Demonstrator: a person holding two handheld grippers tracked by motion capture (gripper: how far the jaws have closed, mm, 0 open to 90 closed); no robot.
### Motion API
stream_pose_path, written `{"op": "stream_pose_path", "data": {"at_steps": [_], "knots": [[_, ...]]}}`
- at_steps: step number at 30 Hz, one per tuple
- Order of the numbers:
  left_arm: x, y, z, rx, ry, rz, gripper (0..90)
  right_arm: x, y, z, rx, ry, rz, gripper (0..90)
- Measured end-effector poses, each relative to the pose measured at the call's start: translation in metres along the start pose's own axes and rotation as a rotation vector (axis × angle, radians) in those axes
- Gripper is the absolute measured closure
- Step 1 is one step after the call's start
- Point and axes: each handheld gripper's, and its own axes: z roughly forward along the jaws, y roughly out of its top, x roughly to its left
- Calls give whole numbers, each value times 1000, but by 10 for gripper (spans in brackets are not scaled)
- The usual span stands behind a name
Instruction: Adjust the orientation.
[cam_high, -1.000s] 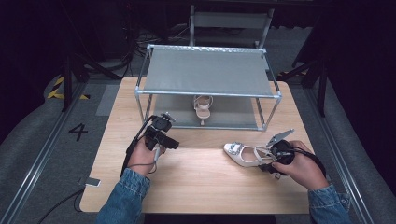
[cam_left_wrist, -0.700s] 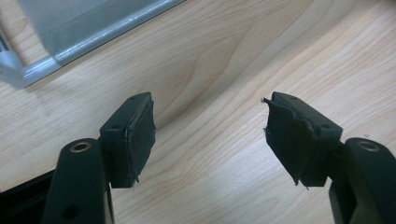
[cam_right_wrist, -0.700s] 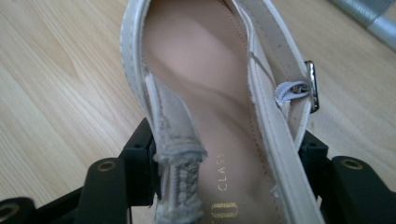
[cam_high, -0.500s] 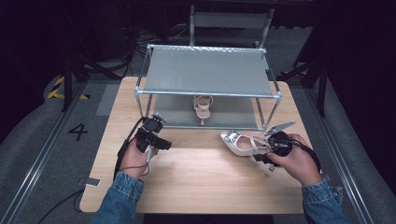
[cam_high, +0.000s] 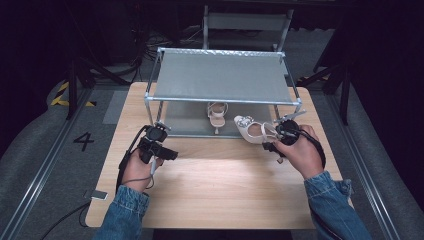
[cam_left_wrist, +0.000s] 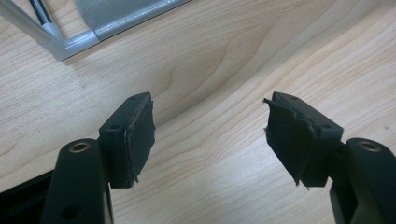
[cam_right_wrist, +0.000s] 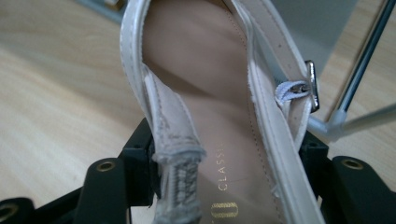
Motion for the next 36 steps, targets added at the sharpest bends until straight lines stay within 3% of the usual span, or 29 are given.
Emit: {"op": "stream_pose_path", "data": {"at_steps": [5, 7, 18, 21, 23, 25, 28, 33, 36], "knots": [[3, -1, -2, -2, -2, -4, 322, -2, 12, 12, -23, -55, 18, 409], [3, -2, -4, -6, -1, -12, 322, -3, 19, 21, -20, -73, 46, 409], [0, 2, 0, 6, -8, 13, 319, -7, 24, 53, -39, -102, 122, 403], [-1, 2, 1, 7, -11, 12, 319, -9, 22, 64, -28, -98, 104, 369], [0, 3, 0, 11, -11, 19, 319, -9, 20, 65, -31, -93, 107, 360], [-1, 3, 2, 8, -15, 10, 319, -11, 17, 66, -35, -82, 89, 272], [-2, 6, 3, 21, -16, 23, 318, -13, 16, 62, -55, -96, 31, 259], [-4, 9, 7, 28, -24, 45, 317, -11, 12, 47, -68, -90, 47, 235], [-5, 12, 8, 20, -31, 43, 316, -12, 7, 35, -107, -92, 23, 234]]}}
